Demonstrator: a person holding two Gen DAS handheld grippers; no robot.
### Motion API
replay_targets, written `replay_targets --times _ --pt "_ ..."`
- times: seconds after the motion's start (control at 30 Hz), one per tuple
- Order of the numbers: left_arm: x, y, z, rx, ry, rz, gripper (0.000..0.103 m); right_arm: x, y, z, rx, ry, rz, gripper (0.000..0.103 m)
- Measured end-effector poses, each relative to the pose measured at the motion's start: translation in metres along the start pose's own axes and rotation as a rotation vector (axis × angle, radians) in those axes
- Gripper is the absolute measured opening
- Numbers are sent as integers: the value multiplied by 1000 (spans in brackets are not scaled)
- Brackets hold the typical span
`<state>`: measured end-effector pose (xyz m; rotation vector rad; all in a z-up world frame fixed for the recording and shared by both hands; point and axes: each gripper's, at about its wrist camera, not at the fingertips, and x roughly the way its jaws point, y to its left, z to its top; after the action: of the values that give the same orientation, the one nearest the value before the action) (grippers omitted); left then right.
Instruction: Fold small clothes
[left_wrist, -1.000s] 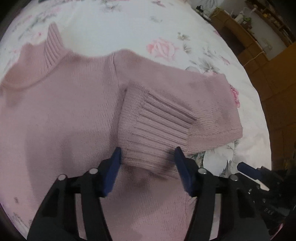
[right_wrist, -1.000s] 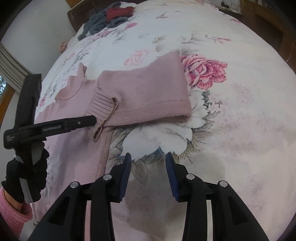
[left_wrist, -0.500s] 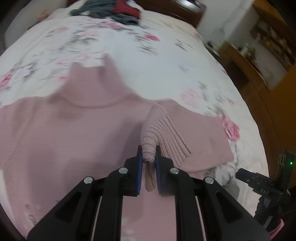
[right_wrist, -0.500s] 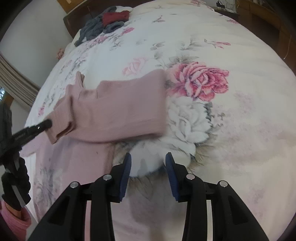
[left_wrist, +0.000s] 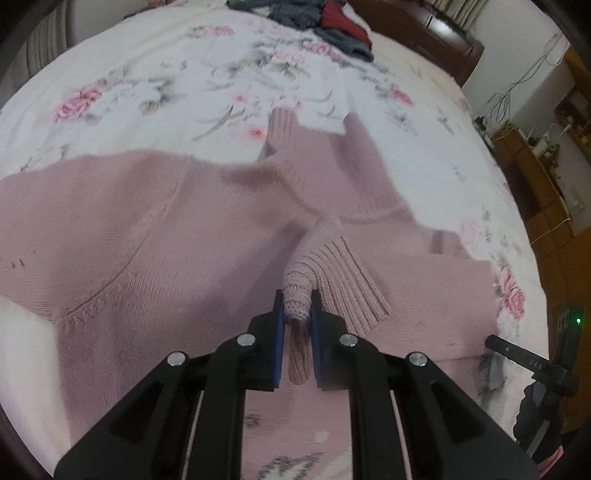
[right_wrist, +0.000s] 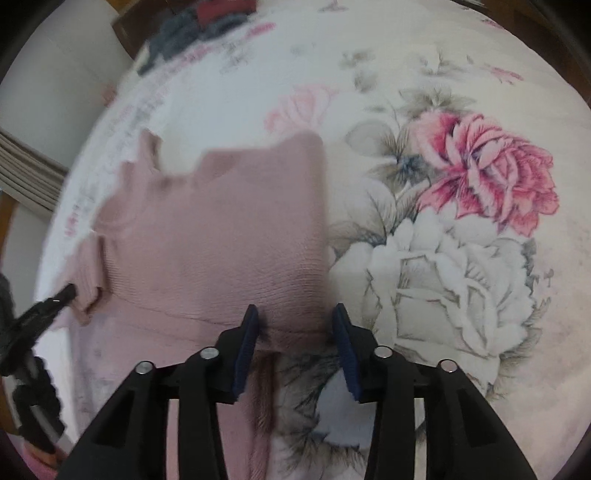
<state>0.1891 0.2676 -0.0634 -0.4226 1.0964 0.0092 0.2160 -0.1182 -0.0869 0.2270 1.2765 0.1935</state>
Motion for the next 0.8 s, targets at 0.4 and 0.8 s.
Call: replay_targets --times 0.4,0.8 --pt "-19 11 -12 109 -34 109 56 -19 13 1 -26 -58 -71 41" --pt "42 -57 -35 361 86 182 38 -9 54 -7 -122 -29 -18 45"
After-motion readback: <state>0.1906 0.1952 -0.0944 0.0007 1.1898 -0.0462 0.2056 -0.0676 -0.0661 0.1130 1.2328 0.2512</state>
